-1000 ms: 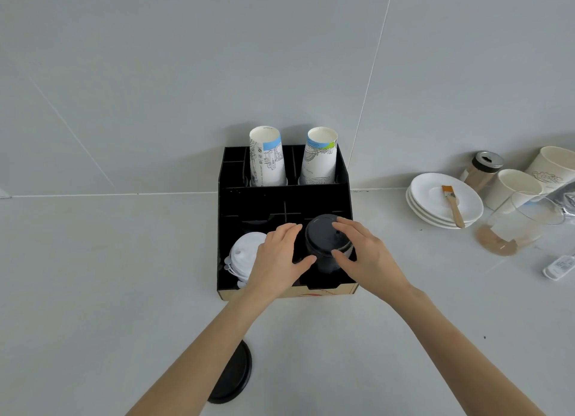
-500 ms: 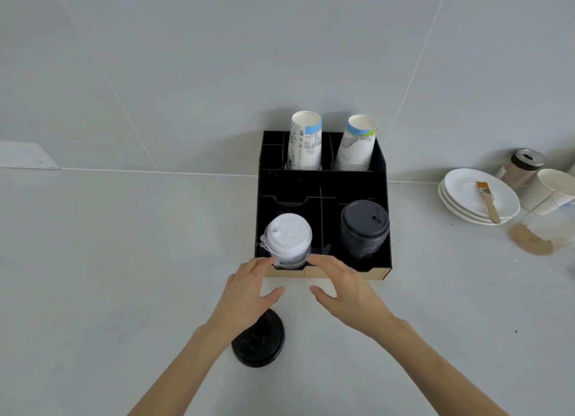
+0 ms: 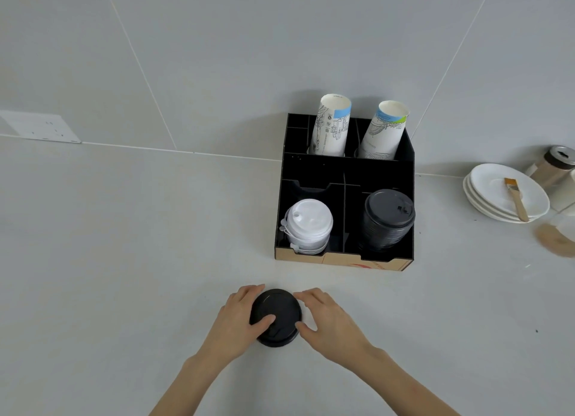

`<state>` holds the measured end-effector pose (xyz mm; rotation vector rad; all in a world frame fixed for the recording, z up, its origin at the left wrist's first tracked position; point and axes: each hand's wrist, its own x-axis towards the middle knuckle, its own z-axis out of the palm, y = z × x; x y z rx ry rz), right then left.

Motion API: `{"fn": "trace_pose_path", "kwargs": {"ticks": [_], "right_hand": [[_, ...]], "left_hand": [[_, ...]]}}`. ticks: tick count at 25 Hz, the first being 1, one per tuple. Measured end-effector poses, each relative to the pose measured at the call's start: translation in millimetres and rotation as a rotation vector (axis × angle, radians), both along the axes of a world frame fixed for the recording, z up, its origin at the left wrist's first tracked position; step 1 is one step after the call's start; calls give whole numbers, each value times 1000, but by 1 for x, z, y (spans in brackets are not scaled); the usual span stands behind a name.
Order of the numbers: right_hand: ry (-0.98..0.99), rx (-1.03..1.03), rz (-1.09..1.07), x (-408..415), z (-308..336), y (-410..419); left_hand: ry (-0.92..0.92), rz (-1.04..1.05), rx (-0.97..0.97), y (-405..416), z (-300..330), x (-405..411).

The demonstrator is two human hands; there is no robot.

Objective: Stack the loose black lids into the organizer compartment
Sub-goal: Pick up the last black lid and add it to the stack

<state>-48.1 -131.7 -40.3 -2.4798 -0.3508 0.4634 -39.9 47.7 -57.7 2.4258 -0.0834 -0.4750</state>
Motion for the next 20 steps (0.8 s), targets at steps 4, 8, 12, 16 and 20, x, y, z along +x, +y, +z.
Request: {"fn": "trace_pose_path", "kwargs": {"ticks": [4, 8, 12, 16, 20], "right_hand": [[26, -12, -4, -8, -9, 8], [25, 8, -13, -8, -12, 12], [53, 37, 15, -4, -12, 8], [94, 40, 79, -1, -12, 2], [124, 59, 100, -3, -13, -2]], "left_hand": [[17, -6, -27, 0, -3, -7], [28, -32, -61, 3, -4, -12], [105, -120, -91, 9, -5, -21], [66, -158, -35, 6, -5, -20], [25, -251, 15, 1, -5, -17]]}}
